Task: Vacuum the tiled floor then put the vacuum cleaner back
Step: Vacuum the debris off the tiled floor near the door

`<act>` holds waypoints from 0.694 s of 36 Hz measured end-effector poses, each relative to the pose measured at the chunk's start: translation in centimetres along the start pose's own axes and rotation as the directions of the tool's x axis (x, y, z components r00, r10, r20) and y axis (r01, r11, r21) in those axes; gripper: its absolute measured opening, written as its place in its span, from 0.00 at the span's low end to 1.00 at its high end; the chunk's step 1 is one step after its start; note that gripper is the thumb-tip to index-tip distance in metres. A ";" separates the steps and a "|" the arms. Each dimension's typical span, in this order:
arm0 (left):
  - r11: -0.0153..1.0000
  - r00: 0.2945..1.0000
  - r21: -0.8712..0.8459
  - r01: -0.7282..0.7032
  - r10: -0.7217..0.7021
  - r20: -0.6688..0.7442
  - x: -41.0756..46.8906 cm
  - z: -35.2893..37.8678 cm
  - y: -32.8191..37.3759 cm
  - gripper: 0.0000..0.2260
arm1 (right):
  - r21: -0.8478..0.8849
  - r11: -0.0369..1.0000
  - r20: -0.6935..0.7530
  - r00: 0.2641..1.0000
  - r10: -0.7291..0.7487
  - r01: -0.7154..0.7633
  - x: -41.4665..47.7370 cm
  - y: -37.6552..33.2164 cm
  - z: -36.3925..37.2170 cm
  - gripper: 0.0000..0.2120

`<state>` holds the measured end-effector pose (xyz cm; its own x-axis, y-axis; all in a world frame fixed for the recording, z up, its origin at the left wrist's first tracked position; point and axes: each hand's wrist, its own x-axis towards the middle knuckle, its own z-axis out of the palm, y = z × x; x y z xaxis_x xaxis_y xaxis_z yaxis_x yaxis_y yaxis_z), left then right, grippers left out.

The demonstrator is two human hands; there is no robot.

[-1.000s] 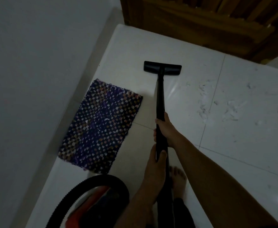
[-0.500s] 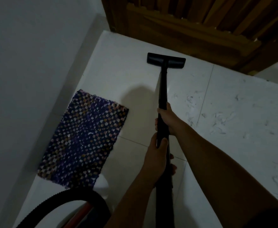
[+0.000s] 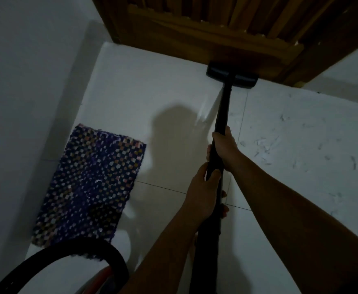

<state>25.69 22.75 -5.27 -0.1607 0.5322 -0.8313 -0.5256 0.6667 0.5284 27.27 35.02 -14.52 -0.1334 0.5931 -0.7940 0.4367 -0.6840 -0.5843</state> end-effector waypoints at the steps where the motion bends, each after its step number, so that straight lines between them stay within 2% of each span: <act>1: 1.000 1.000 0.004 -0.001 0.001 0.002 0.1 0.5 0.1 0.16 | 0.001 1.000 0.004 1.000 -0.005 0.005 0.0 -0.2 -0.6 0.20; 9: 1.000 1.000 0.009 0.015 -0.015 0.003 -0.5 3.1 -0.2 0.16 | 0.038 0.999 0.020 0.999 0.029 -0.029 -0.5 0.0 -3.0 0.21; 25: 1.000 1.000 0.002 0.012 -0.012 -0.028 -4.2 1.5 -2.5 0.16 | 0.053 0.998 0.089 0.996 0.026 -0.031 -4.0 2.4 -1.5 0.21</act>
<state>28.94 19.62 -2.85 -0.1776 0.5096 -0.8419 -0.5260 0.6739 0.5188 30.16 31.65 -12.52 -0.2008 0.5344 -0.8210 0.3928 -0.7238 -0.5672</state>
